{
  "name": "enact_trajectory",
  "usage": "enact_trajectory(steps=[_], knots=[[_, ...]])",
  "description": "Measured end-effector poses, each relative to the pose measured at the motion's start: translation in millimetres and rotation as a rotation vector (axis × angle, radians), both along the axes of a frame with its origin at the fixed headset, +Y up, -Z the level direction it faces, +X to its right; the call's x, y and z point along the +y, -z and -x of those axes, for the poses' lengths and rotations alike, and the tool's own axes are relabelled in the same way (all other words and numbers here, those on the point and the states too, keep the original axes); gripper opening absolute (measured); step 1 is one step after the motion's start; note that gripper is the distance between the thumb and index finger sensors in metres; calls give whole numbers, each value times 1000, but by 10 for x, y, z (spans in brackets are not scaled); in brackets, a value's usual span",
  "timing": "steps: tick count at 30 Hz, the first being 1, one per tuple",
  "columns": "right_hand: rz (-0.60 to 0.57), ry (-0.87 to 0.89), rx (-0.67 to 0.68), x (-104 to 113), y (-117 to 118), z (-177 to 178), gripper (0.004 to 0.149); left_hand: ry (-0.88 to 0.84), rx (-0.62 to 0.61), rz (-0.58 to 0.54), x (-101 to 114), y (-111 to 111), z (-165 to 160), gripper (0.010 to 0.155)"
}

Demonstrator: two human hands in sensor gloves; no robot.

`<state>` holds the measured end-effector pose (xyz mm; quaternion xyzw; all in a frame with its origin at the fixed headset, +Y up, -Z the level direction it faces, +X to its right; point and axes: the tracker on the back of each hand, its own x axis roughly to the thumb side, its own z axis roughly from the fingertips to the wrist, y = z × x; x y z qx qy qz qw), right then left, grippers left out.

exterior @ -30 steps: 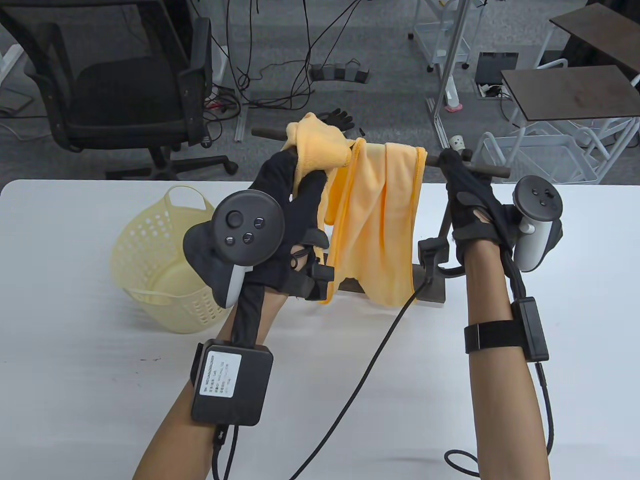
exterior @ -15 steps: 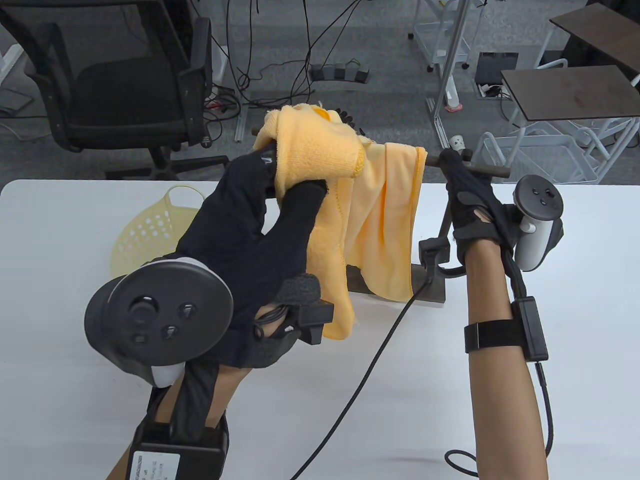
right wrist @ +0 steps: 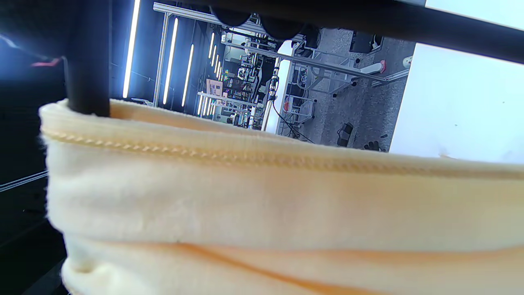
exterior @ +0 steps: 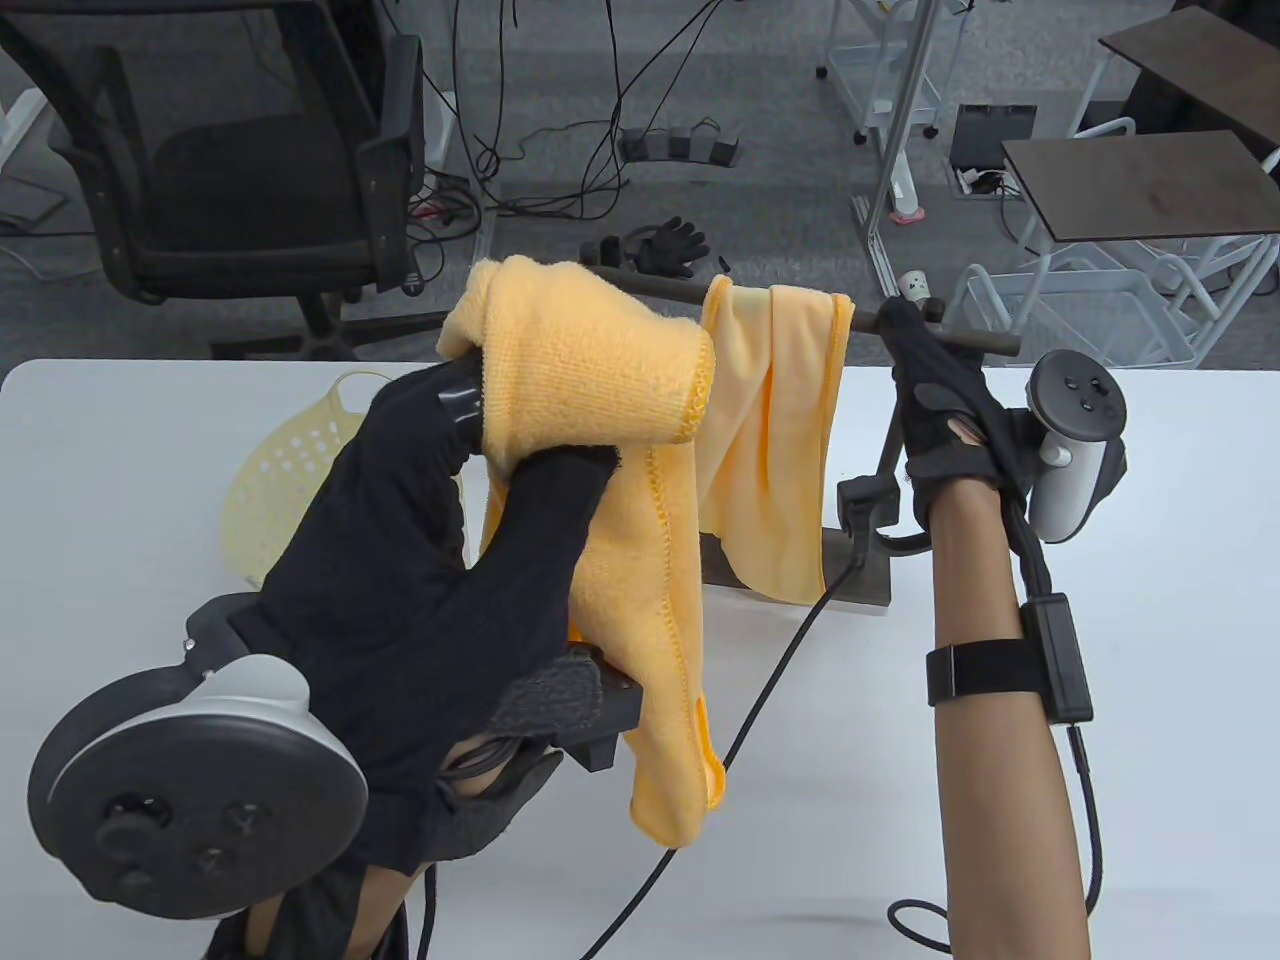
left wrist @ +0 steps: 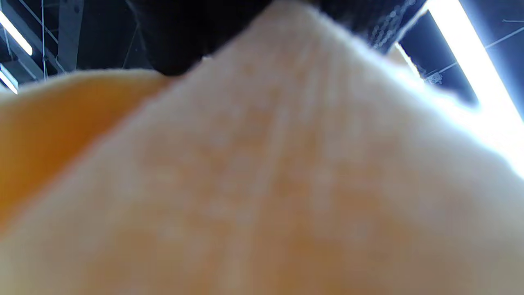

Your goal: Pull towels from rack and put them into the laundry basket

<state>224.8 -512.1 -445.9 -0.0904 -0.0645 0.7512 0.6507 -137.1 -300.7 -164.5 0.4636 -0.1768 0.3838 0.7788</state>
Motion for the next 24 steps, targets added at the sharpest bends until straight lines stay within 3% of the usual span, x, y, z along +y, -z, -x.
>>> enact_trajectory(steps=[5,14,20,24], knots=[[-1,1,-2,-1,-1,2,96,-1,101,-28,-25,74,76,50],[-2,2,-1,-2,-1,3,96,4,327,-22,-107,447,326,49],[-4,2,2,-3,1,1,96,47,486,56,-300,899,585,49],[-5,1,4,-3,0,0,96,75,535,172,-540,1296,783,48]])
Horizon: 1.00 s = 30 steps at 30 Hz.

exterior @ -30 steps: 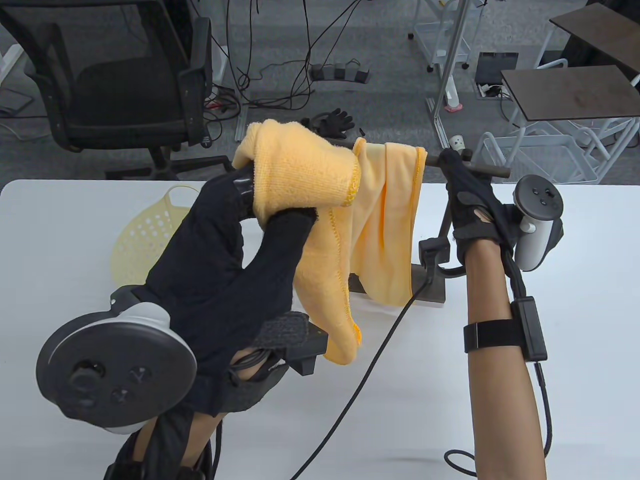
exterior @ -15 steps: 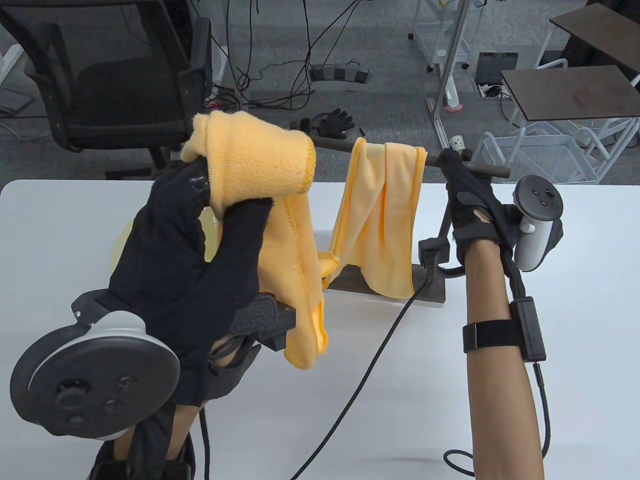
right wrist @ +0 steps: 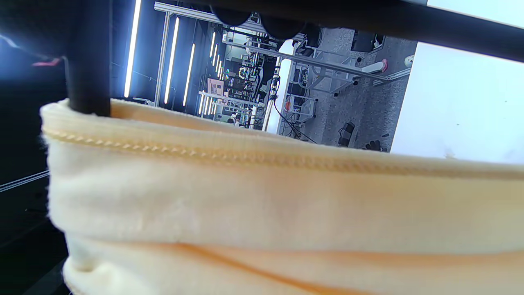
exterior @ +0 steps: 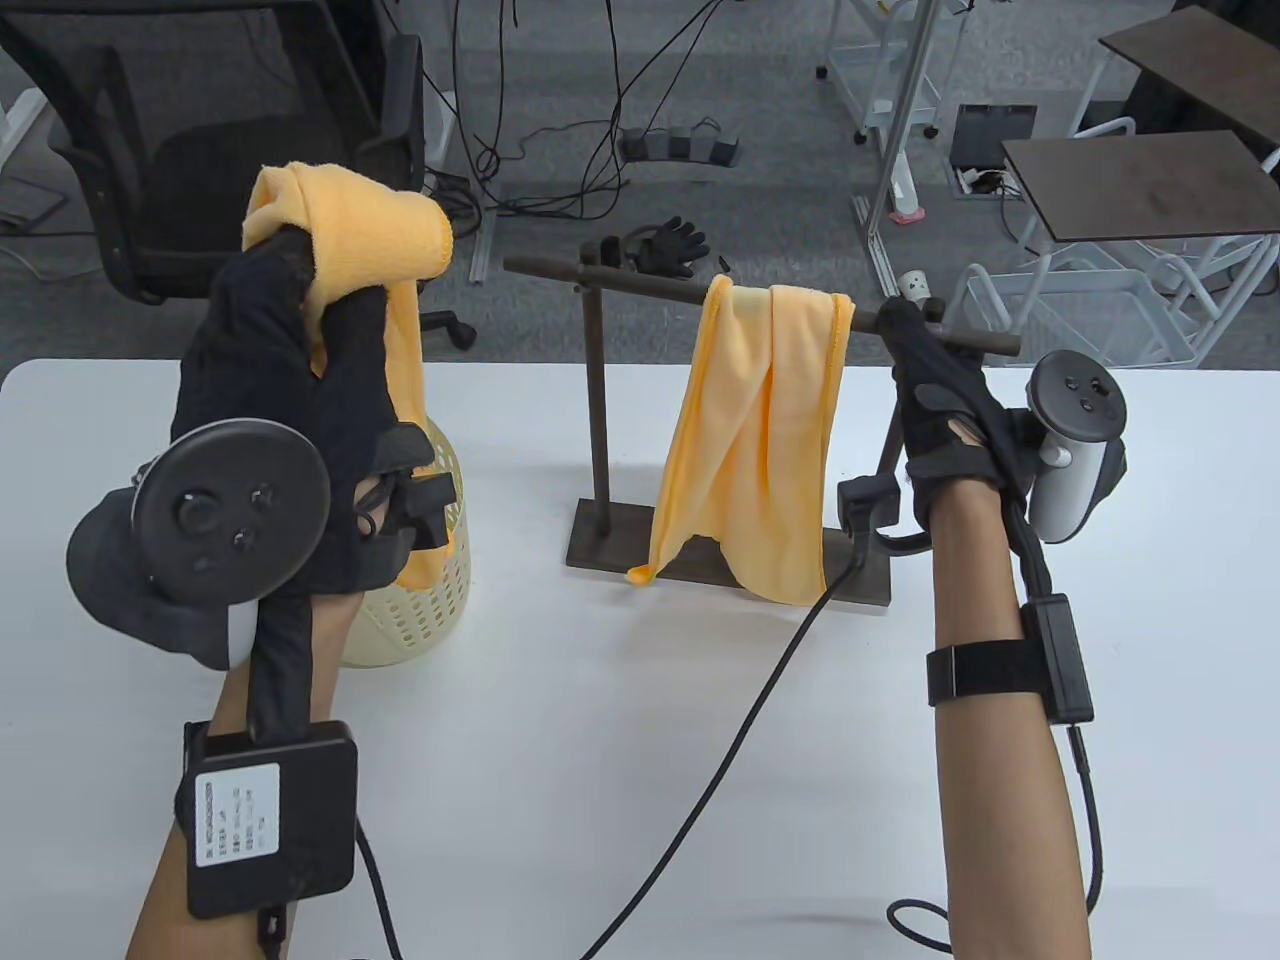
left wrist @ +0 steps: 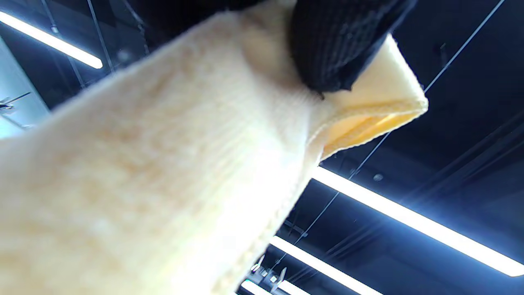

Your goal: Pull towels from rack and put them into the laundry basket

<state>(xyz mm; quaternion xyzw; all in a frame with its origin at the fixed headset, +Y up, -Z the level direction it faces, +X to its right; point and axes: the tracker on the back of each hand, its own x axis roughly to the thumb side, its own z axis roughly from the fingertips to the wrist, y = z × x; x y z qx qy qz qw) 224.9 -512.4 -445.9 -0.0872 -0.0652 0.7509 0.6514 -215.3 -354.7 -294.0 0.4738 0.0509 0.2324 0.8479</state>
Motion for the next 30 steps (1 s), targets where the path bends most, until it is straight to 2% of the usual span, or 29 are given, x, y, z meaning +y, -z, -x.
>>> enact_trajectory(steps=[5,10,16,18,22,23,24,25,26,27,30], knots=[[0,-1,3,1,2,0,96,17,58,151,-355,452,211,48],[-2,-1,2,0,3,2,96,30,81,293,-691,786,343,48],[-1,0,6,0,9,-3,96,115,176,595,-1034,1089,395,49],[-2,0,5,-1,10,-2,96,204,241,811,-1158,1207,390,49],[-3,1,7,-2,10,-4,96,329,301,1039,-1385,1352,382,49],[-3,1,8,-1,11,-4,96,371,319,1142,-1465,1403,373,51],[-3,0,9,-1,12,-5,96,401,347,1228,-1514,1433,371,53],[-2,0,11,0,13,-5,96,441,390,1381,-1573,1463,368,59],[-1,0,12,1,15,-6,96,452,407,1467,-1588,1473,364,66],[-1,0,13,2,15,-7,96,452,419,1510,-1576,1471,357,71],[0,0,18,3,18,-8,96,442,426,1421,-1435,1436,265,73]])
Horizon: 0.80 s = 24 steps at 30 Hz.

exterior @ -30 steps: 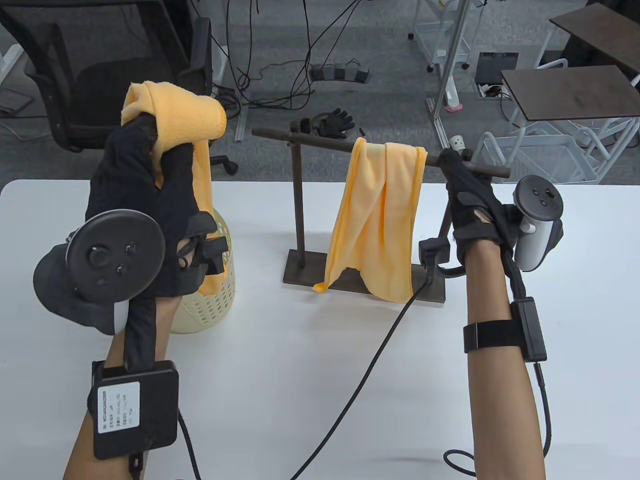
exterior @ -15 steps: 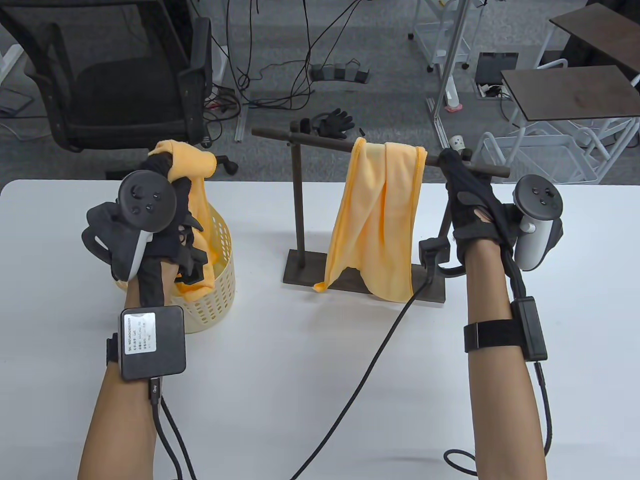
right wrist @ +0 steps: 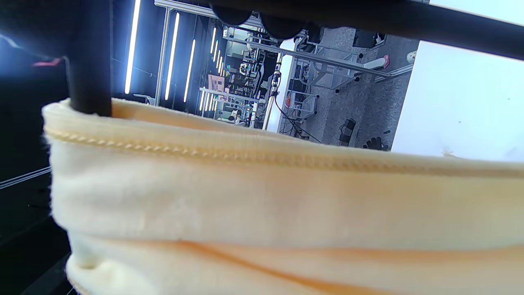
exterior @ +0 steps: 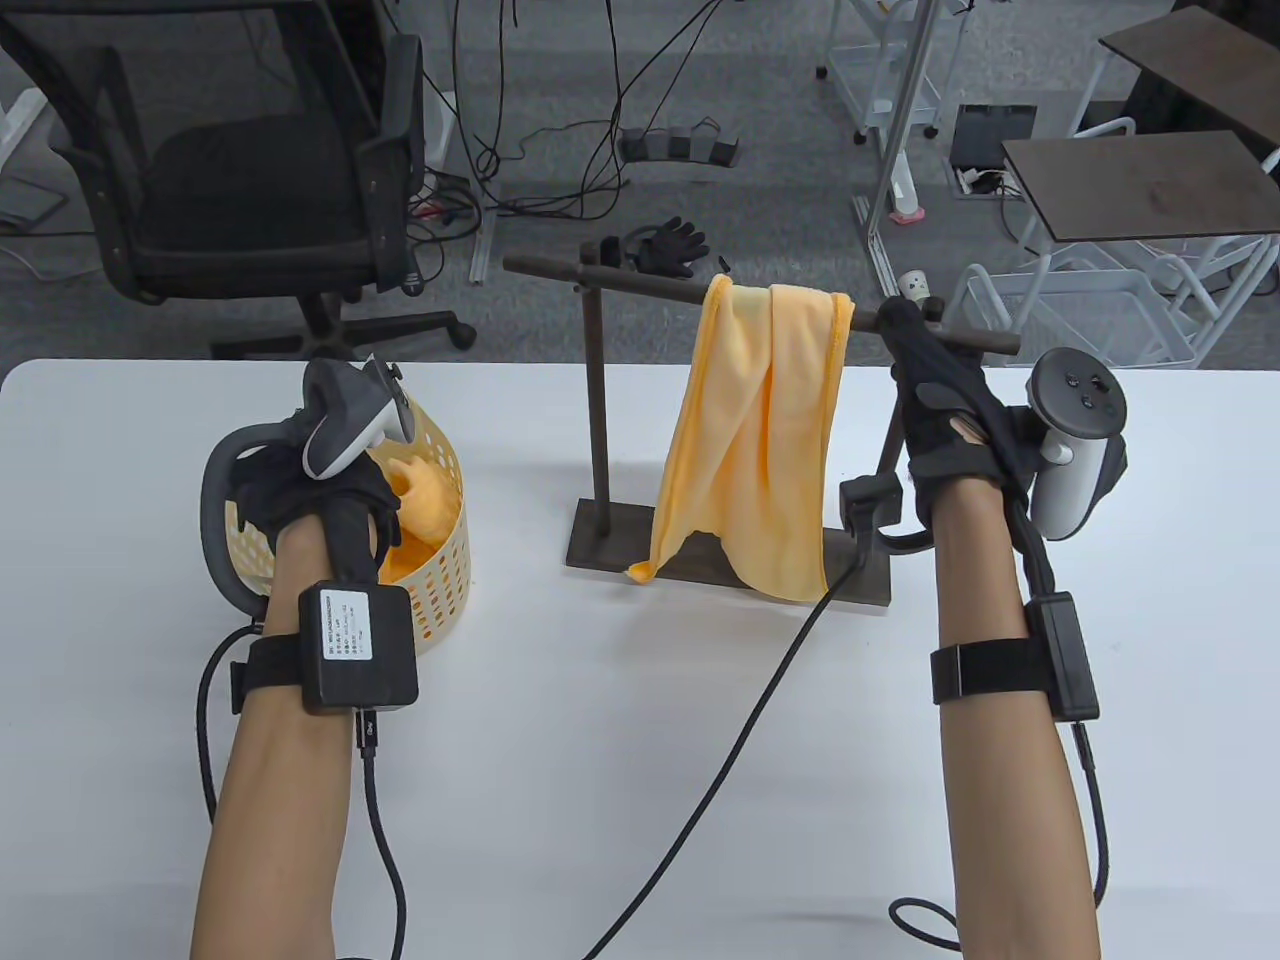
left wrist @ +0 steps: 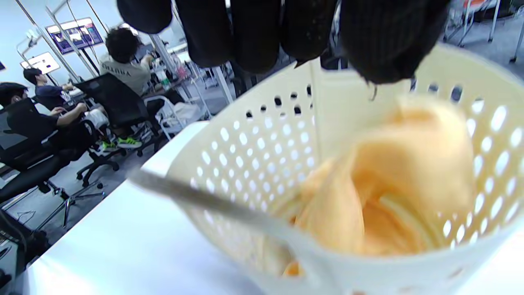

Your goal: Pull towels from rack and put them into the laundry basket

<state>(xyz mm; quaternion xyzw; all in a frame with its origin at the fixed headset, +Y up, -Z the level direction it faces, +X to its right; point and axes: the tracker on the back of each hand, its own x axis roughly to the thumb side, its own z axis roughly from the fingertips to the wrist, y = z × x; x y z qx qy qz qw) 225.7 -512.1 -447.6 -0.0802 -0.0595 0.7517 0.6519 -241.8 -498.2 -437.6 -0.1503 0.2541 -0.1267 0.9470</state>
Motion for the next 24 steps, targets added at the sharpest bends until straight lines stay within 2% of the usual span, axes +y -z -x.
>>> enact_trajectory(steps=[3,6,11,14,19,24], knots=[[0,0,3,1,0,0,96,-18,-98,-156,190,-81,-211,71],[1,-1,6,1,-1,-2,96,-169,-238,-278,295,-146,-517,69],[2,-4,13,3,3,-4,96,-462,-482,-350,246,-169,-1135,77],[3,-5,15,4,3,-5,96,-602,-570,-381,176,-156,-1482,86],[2,0,15,-1,-1,1,96,-825,-621,-459,40,-100,-1974,99],[1,0,22,-5,-2,-4,96,-892,-545,-602,-75,-38,-2351,106]])
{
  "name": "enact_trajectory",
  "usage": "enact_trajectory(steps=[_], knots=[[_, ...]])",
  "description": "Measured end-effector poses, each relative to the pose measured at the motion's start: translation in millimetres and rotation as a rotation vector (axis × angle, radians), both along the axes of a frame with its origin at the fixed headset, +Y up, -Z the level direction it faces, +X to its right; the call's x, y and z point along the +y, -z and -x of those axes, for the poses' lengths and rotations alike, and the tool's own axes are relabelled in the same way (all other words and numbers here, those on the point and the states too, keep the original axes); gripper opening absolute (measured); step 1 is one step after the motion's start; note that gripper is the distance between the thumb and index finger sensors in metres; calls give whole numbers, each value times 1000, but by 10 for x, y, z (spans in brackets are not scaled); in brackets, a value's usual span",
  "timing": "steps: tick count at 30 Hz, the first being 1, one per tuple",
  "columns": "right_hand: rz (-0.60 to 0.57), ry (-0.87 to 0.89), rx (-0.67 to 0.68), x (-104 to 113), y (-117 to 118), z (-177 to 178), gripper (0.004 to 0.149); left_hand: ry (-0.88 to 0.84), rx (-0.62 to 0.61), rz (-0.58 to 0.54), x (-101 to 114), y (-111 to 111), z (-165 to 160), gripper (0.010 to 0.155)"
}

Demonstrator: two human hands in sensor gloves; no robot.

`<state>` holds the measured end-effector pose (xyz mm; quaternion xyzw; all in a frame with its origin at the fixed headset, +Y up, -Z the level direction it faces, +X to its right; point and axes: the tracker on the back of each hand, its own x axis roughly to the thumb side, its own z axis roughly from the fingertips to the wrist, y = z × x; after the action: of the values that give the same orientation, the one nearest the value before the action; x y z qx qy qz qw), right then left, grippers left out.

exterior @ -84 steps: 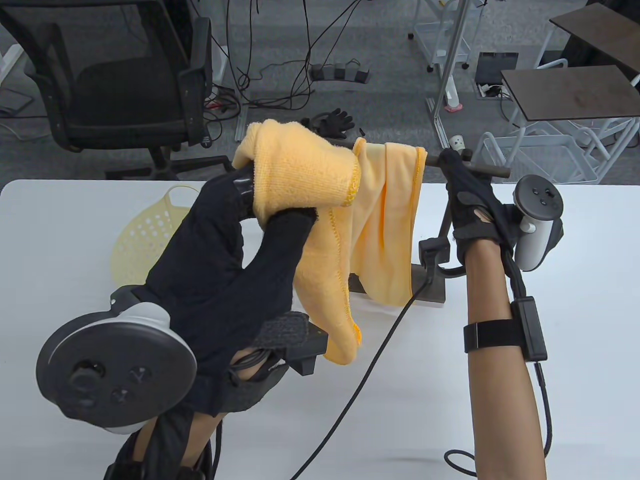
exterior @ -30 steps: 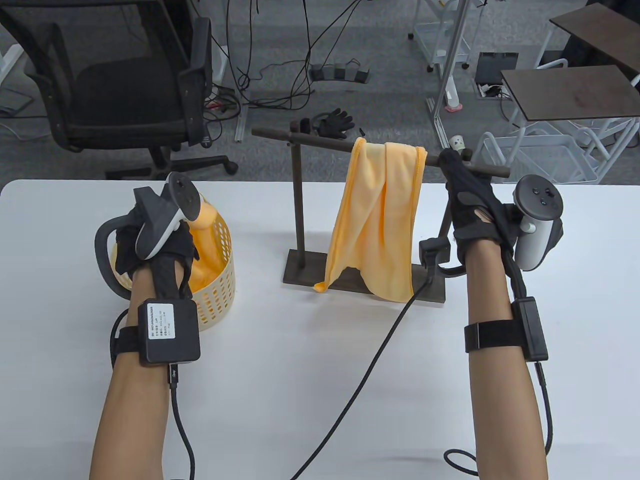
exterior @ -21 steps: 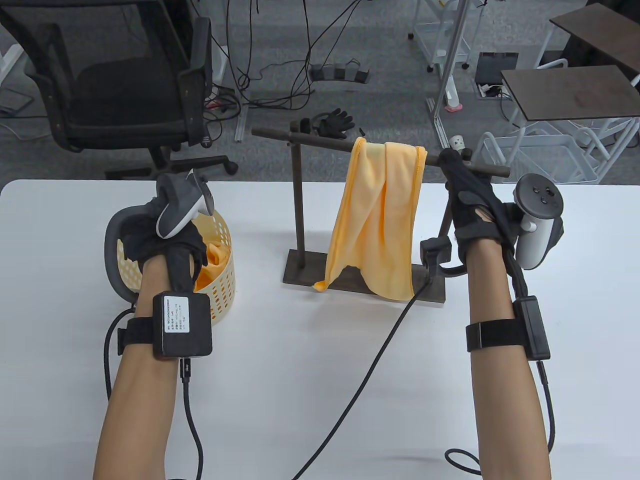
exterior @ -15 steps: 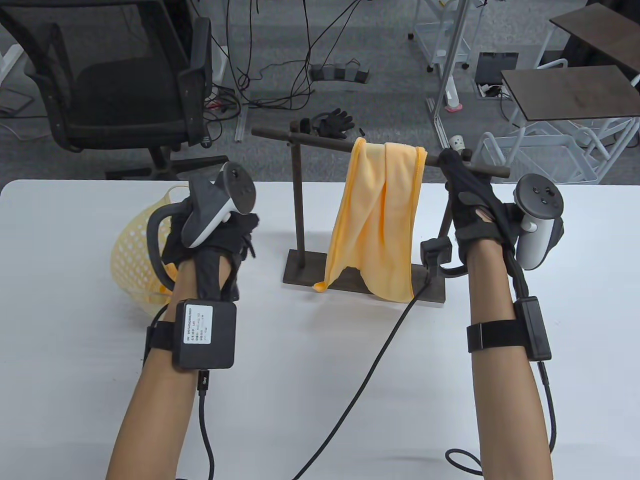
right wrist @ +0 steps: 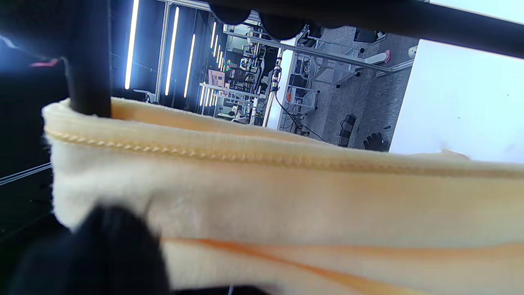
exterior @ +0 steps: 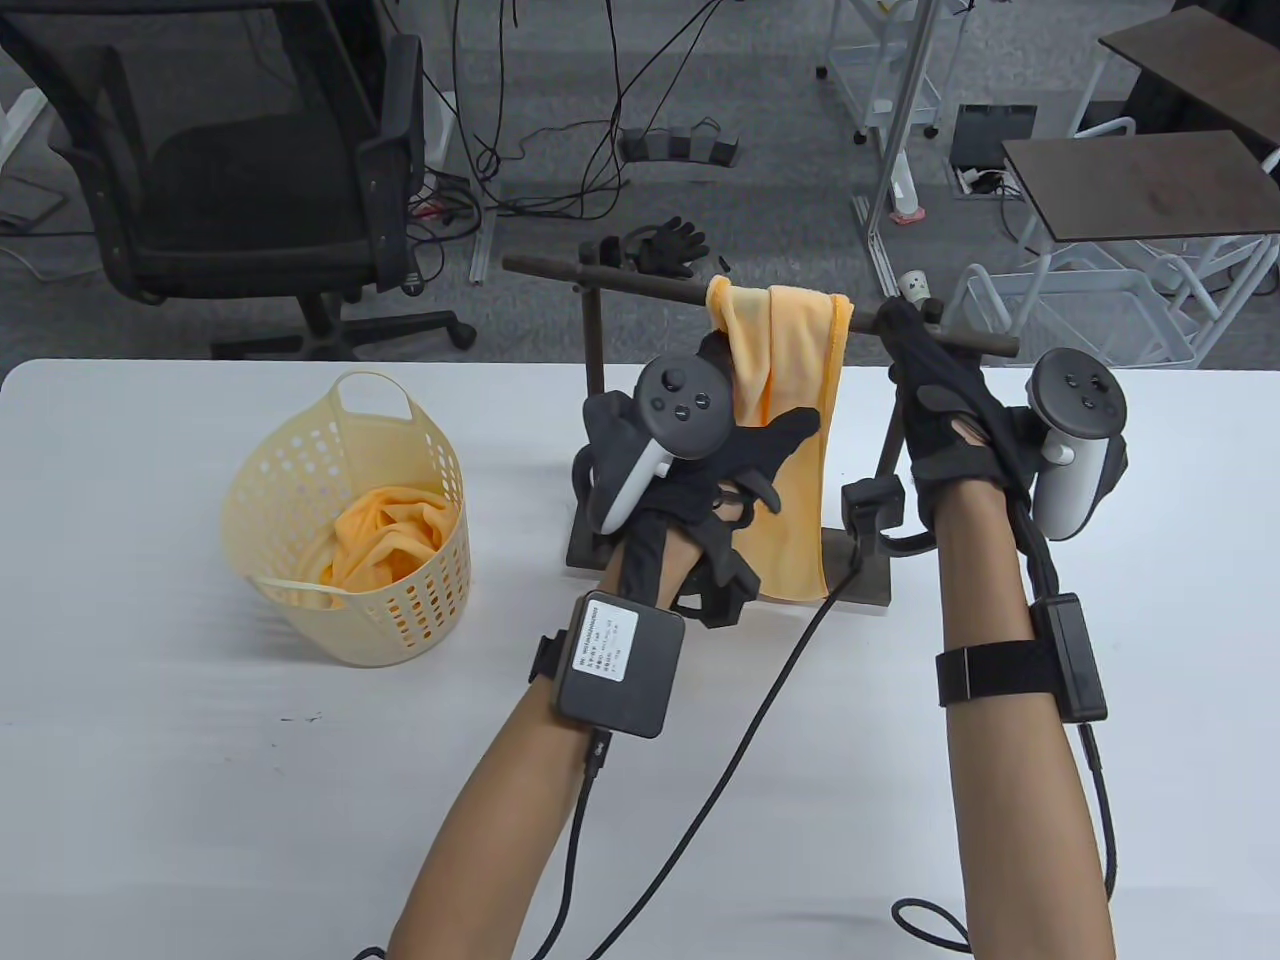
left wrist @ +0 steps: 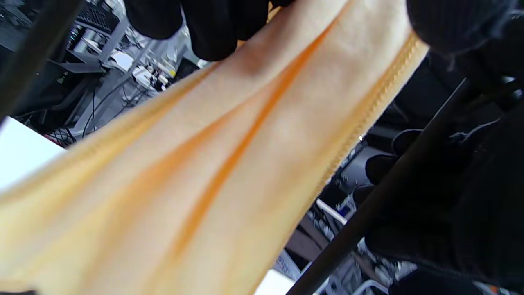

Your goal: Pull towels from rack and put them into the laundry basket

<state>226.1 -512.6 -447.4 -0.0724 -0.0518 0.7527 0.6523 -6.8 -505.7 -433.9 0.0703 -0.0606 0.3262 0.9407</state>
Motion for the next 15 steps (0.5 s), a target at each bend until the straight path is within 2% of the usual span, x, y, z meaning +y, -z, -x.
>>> enact_trajectory(steps=[6,9,12,15], knots=[[-1,0,5,0,2,-3,96,-31,176,-84,-79,70,-231,102],[-3,1,8,0,0,-5,96,-12,221,-124,-123,92,-205,85],[-8,4,9,-6,-2,-5,96,-87,228,-157,-172,64,-92,64],[-8,2,11,-5,1,-7,96,-76,228,-188,-144,-11,63,57]])
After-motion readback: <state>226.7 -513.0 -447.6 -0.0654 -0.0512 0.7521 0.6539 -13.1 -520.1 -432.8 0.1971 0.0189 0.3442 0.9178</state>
